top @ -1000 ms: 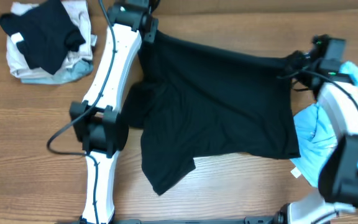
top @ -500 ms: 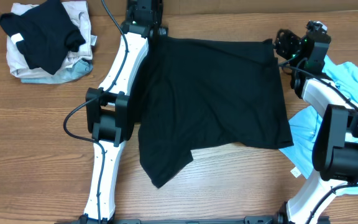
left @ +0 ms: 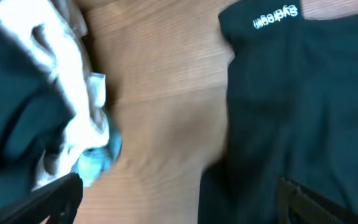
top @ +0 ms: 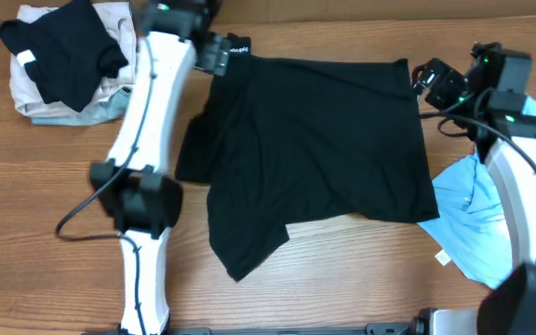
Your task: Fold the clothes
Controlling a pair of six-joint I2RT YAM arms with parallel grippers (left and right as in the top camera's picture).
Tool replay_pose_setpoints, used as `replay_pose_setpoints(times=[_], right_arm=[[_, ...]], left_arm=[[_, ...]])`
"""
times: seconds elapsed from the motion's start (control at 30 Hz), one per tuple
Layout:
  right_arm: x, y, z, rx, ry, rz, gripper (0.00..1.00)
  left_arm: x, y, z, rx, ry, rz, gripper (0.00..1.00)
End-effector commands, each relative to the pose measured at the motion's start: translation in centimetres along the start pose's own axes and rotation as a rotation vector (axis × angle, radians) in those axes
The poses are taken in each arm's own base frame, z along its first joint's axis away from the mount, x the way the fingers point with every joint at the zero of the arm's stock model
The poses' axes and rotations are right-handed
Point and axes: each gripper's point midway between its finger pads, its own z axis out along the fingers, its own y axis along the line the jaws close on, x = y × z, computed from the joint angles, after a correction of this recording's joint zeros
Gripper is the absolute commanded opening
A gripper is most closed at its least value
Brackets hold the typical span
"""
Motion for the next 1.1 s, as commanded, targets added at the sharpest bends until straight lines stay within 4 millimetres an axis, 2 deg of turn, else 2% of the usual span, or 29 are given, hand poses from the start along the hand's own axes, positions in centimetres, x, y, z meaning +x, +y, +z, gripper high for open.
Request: replay_pose_setpoints(times=[0.0,0.1,0.17,0.23,0.37,0.43,0.6,0.63,0.73,0.83,0.9,0.93,1.07], right_arm=[[2.5,0.2,-0.5,-0.017,0.105,0.01,1.0],[4.9,-0.9,-0.5,0.022,0.204,0.021,1.0],[5.4,-1.1,-0.5,0.032,0.225,0.012,1.0],[5.6,-1.3,-0.5,0.038,0.234,0.012,1.0],[5.7,-1.4,-0.4,0.04,0.238,0.014,1.0],[5.8,-1.4,-0.4,0.042,0.241,0.015,1.0],[5.9,-1.4,-0.4,0.043,0.243,0.015,1.0],[5.9,-1.4,-0.4,0.044,0.245,0.016,1.0],[6.1,-1.5,-0.4,0.047,0.252,0.018,1.0],[6.3,-1.6,-0.5,0.05,0.26,0.02,1.0],[6.3,-1.6,-0.5,0.051,0.26,0.021,1.0],[6.3,-1.6,-0.5,0.051,0.26,0.021,1.0],[6.2,-1.6,-0.5,0.049,0.257,0.019,1.0]], left_arm=[[1.6,1.1,-3.1,0.194,0.027,-0.08,1.0],[3.0,0.1,-3.7,0.354,0.072,-0.059,1.0],[4.2,-0.7,-3.2,0.422,0.108,0.029,1.0],[4.4,-1.5,-2.2,0.433,0.111,0.107,1.0],[0.9,-4.8,1.5,0.432,-0.004,0.19,1.0],[-1.1,-7.6,5.2,0.377,-0.058,0.234,1.0],[-1.7,-10.9,10.5,0.214,-0.069,0.319,1.0],[-1.6,-12.1,11.9,0.176,-0.067,0.353,1.0],[-1.2,-13.6,13.9,0.148,-0.064,0.375,0.97],[-0.8,-13.8,15.0,0.143,-0.052,0.369,0.89],[-0.6,-13.2,15.7,0.111,-0.039,0.352,0.86],[-0.4,-11.9,16.6,0.046,-0.024,0.316,0.84],[0.6,-10.9,18.2,0.026,0.016,0.283,0.81]])
